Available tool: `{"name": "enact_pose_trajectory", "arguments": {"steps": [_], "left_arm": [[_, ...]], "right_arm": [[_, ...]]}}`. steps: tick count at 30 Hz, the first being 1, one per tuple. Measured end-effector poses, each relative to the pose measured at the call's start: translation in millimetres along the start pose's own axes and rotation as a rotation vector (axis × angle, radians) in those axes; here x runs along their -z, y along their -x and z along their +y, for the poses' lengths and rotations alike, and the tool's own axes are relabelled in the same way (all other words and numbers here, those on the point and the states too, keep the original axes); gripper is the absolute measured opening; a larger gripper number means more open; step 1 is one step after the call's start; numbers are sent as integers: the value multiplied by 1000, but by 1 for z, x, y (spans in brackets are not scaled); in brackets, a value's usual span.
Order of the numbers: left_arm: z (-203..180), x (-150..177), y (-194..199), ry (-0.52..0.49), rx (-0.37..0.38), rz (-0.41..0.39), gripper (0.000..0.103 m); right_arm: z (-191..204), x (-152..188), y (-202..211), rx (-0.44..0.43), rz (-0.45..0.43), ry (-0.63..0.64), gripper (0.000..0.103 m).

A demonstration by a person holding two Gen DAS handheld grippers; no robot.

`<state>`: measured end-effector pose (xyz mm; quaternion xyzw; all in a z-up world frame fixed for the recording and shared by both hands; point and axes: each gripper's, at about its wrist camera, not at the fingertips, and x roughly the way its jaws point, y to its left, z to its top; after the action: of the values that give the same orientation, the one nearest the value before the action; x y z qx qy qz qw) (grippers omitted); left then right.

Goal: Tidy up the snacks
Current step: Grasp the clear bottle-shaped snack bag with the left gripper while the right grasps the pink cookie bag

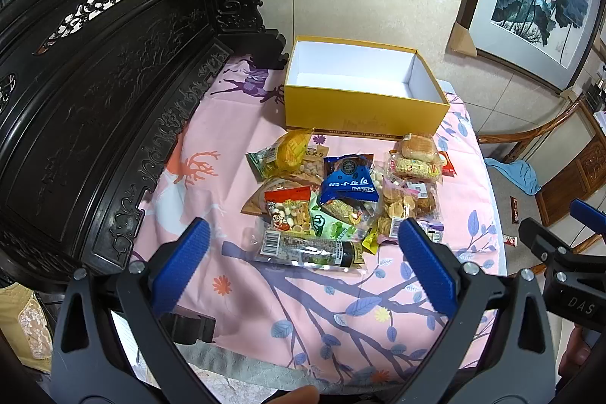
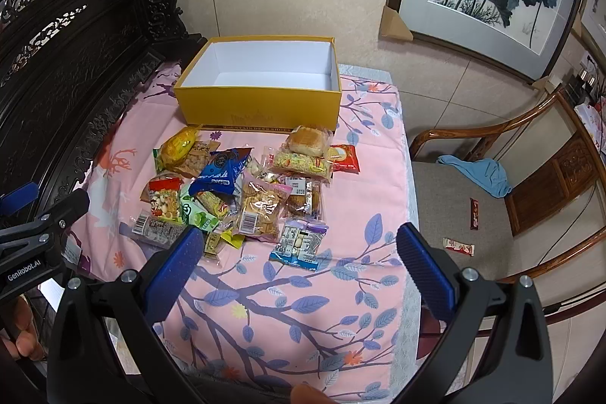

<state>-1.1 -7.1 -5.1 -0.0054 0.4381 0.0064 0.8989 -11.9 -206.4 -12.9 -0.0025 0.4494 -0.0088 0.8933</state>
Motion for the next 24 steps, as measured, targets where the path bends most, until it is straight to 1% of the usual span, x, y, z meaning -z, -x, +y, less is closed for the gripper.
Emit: {"name": "enact_pose_trajectory", "arguments": {"steps": [10,12,14,16,19,22,23,24], "left_arm": [[-3,1,-9,-2,0,5,101],[2,1,-14,-1,1,5,101],[8,3,-22,4,-3,-13,101],[17,7,-33,16,-4,-30,101],[28,16,-56,22,-5,-24,101],[38,26,-79,9,-10,5,101],[40,30,-85,7,-7,8,101],[42,32,-88,5,-2,7,101]], "right_arm": [[4,-2,-8,-13,14,5,102],[4,-3,-12,-26,10,12,102],[4,-4,-20,-34,6,27,102],[3,-2,-35,-58,14,44,102],[2,5,-66,-98,28,69,102],[5,12,-109,-138,101,86,102],[7,13,-121,-157,125,83,100],[10,15,-137,-196,156,77,95]]}}
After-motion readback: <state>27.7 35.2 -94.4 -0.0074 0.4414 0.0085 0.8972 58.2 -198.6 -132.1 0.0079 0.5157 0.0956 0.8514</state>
